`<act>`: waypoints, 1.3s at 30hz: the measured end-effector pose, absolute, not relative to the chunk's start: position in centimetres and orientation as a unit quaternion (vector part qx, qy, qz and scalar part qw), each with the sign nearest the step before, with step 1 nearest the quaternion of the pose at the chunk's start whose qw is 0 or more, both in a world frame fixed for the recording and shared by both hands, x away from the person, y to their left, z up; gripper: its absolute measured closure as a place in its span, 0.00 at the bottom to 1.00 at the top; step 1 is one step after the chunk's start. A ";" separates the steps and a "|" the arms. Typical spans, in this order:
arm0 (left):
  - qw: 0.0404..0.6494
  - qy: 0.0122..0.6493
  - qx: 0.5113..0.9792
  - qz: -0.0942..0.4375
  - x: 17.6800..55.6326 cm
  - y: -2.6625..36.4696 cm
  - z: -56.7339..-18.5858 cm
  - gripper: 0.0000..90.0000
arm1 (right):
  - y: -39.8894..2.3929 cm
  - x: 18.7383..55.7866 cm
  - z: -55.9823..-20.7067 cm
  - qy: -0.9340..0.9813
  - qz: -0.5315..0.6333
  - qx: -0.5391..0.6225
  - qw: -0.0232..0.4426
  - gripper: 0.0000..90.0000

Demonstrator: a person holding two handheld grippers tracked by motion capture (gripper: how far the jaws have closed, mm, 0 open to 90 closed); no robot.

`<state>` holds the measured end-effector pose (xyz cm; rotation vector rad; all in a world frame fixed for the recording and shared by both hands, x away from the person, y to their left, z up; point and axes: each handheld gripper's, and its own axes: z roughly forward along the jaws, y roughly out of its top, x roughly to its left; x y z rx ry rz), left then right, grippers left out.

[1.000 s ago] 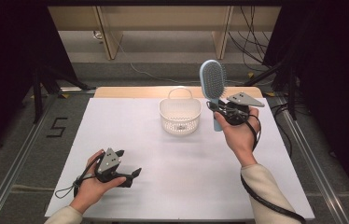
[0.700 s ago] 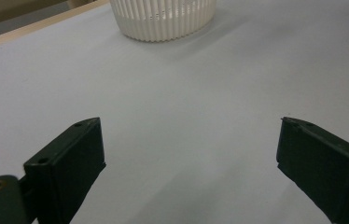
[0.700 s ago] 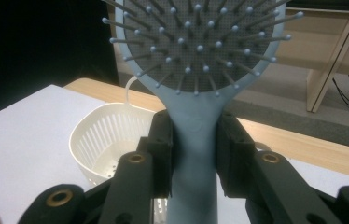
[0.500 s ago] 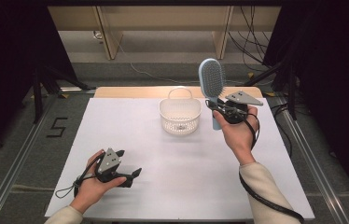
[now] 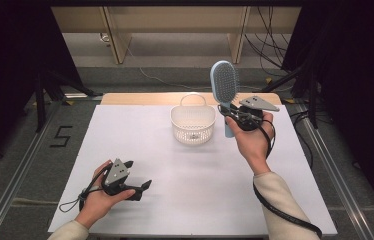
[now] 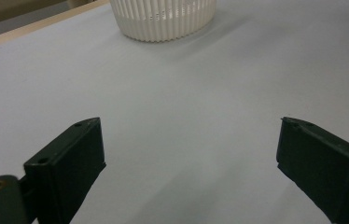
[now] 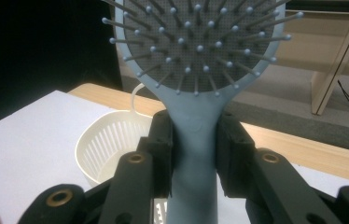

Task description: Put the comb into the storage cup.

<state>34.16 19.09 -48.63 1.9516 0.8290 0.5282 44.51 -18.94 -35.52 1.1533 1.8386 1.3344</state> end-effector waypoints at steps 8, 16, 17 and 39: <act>0.460 0.337 0.793 0.214 34.2 19.1 -48.6 0.08 | -18.5 44.8 -35.5 0.689 0.503 0.434 0.290 0.78; 0.460 0.337 0.793 0.215 34.2 19.1 -48.6 0.08 | -18.3 45.1 -35.3 0.688 0.504 0.435 0.289 0.78; 0.460 0.337 0.793 0.215 34.2 19.1 -48.6 0.08 | -18.2 45.2 -35.3 0.688 0.504 0.435 0.289 0.78; 0.462 0.337 0.792 0.214 34.2 19.1 -48.6 0.08 | -17.3 46.2 -35.1 0.684 0.509 0.439 0.284 0.78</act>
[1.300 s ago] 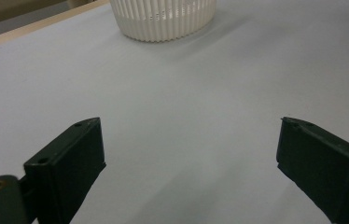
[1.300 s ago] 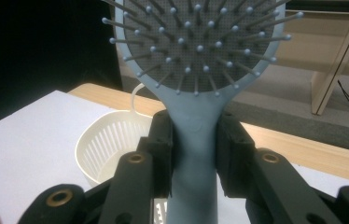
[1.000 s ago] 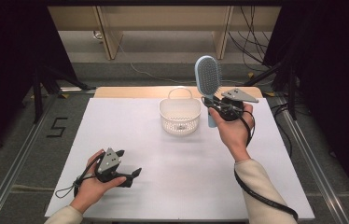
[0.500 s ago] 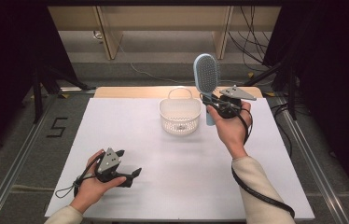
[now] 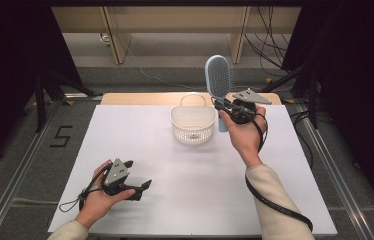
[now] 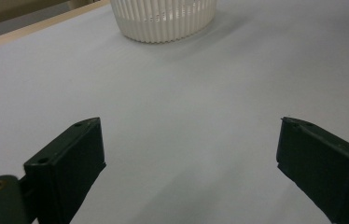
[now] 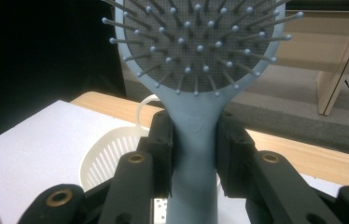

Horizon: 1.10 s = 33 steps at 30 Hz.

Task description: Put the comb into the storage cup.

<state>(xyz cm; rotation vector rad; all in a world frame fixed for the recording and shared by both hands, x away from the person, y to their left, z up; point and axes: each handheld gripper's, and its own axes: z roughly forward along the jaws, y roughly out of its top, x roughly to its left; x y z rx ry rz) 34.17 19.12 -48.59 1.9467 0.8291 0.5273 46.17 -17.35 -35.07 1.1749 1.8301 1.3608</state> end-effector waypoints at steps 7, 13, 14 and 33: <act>0.462 0.336 0.792 0.215 34.2 19.1 -48.6 0.08 | -17.1 46.5 -35.0 0.683 0.510 0.440 0.283 0.78; 0.462 0.336 0.792 0.214 34.2 19.1 -48.6 0.08 | -17.0 46.7 -34.9 0.682 0.511 0.440 0.283 0.78; 0.462 0.336 0.792 0.214 34.2 19.1 -48.6 0.08 | -17.0 46.7 -34.9 0.682 0.511 0.440 0.283 0.78; 0.462 0.336 0.792 0.214 34.2 19.1 -48.6 0.08 | -16.3 47.3 -34.5 0.683 0.512 0.437 0.282 0.78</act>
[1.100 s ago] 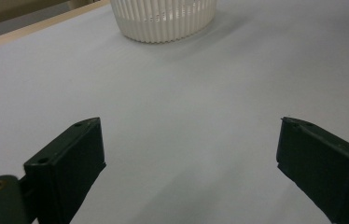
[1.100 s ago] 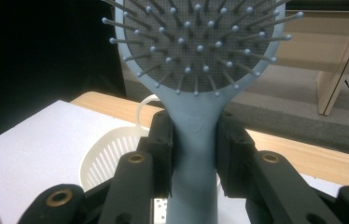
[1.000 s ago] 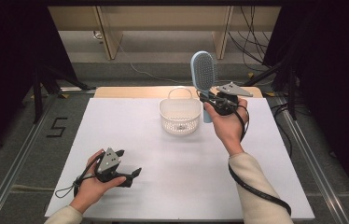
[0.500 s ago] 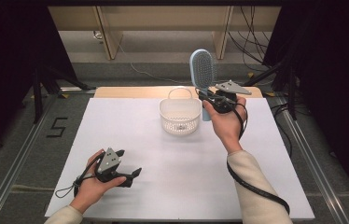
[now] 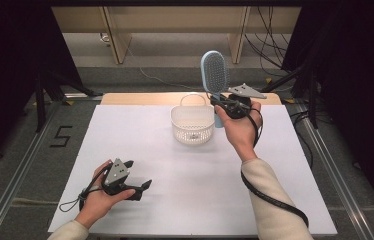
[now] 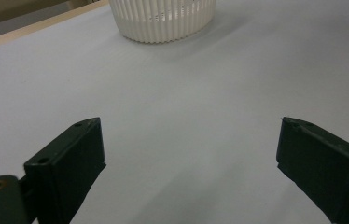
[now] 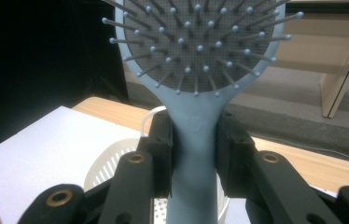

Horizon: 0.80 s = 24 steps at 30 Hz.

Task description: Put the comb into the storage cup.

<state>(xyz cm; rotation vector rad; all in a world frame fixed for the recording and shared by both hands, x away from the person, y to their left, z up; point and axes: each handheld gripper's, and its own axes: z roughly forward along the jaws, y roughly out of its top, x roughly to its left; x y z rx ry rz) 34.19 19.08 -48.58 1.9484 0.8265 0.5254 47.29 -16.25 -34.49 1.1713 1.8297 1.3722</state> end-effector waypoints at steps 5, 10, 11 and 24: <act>0.462 0.336 0.792 0.213 34.2 19.1 -48.6 0.08 | -16.0 47.5 -34.5 0.684 0.512 0.437 0.281 0.78; 0.463 0.336 0.792 0.213 34.2 19.0 -48.6 0.08 | -15.8 47.7 -34.5 0.686 0.509 0.436 0.282 0.78; 0.463 0.336 0.792 0.213 34.2 19.0 -48.6 0.08 | -15.8 47.8 -34.5 0.686 0.509 0.436 0.282 0.78; 0.464 0.336 0.792 0.212 34.2 19.0 -48.6 0.08 | -15.2 48.2 -34.1 0.686 0.510 0.435 0.283 0.78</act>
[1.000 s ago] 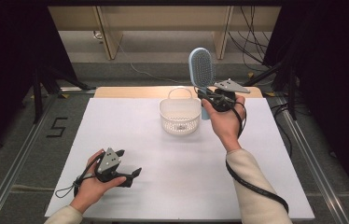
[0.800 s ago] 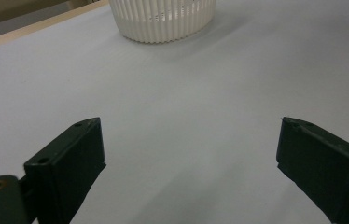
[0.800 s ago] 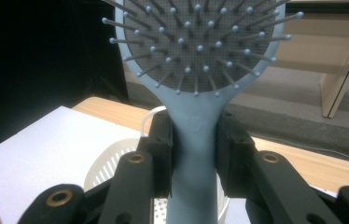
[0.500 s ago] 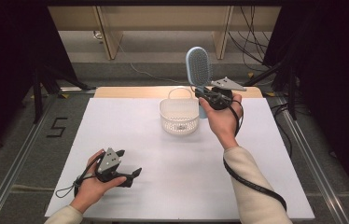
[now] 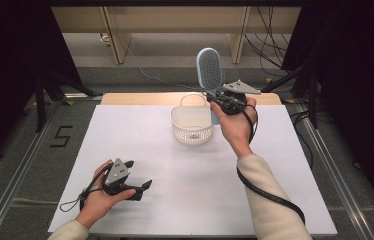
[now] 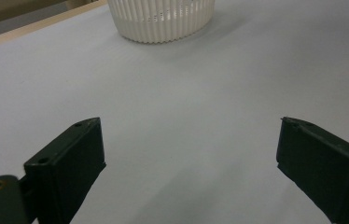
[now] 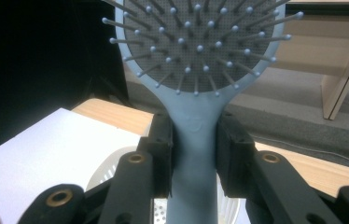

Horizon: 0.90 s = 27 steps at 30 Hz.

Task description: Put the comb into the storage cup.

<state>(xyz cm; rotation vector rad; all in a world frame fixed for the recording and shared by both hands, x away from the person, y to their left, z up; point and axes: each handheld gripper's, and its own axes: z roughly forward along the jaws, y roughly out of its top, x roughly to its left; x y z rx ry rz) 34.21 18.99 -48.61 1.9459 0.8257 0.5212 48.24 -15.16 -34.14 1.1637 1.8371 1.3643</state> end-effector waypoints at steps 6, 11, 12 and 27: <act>0.463 0.336 0.792 0.212 34.2 19.0 -48.6 0.08 | -14.9 48.4 -34.1 0.686 0.509 0.434 0.285 0.78; 0.464 0.336 0.792 0.212 34.2 19.0 -48.6 0.08 | -14.8 48.5 -34.0 0.686 0.510 0.434 0.285 0.78; 0.463 0.336 0.792 0.212 34.2 19.0 -48.6 0.08 | -14.7 48.6 -34.0 0.686 0.509 0.434 0.285 0.78; 0.464 0.335 0.792 0.212 34.2 19.0 -48.6 0.08 | -13.9 49.2 -33.6 0.688 0.509 0.431 0.288 0.78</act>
